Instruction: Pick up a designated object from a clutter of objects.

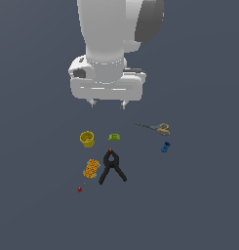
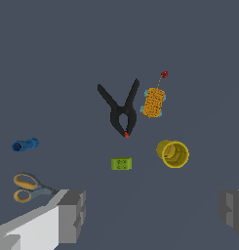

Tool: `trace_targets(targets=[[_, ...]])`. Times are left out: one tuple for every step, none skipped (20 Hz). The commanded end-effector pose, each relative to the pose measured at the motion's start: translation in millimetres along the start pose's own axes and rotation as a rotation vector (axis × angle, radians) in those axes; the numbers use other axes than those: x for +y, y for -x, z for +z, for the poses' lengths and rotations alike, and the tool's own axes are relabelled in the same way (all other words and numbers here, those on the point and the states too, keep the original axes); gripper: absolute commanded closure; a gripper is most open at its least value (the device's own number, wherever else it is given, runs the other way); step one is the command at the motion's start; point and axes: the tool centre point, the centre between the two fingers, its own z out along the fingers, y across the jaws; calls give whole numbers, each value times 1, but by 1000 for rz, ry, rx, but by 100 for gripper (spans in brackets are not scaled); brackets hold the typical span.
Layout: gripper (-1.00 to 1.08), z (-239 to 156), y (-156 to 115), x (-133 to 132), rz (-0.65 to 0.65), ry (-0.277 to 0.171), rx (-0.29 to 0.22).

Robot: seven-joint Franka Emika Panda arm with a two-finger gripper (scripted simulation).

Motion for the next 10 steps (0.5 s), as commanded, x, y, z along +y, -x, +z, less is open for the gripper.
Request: trace_targets(targets=[[-92, 7, -5, 0, -5, 0, 0], [-92, 11, -7, 0, -8, -1, 0], [-92, 15, -10, -1, -11, -1, 0], [-92, 19, -13, -1, -14, -1, 1], [-92, 24, -16, -1, -18, -1, 1], [-92, 30, -19, -1, -22, -2, 1], [-92, 36, -23, -2, -26, -2, 2], [-92, 42, -27, -2, -31, -3, 2], [-92, 49, -31, -2, -36, -3, 3], [-92, 57, -35, -2, -41, -4, 3]])
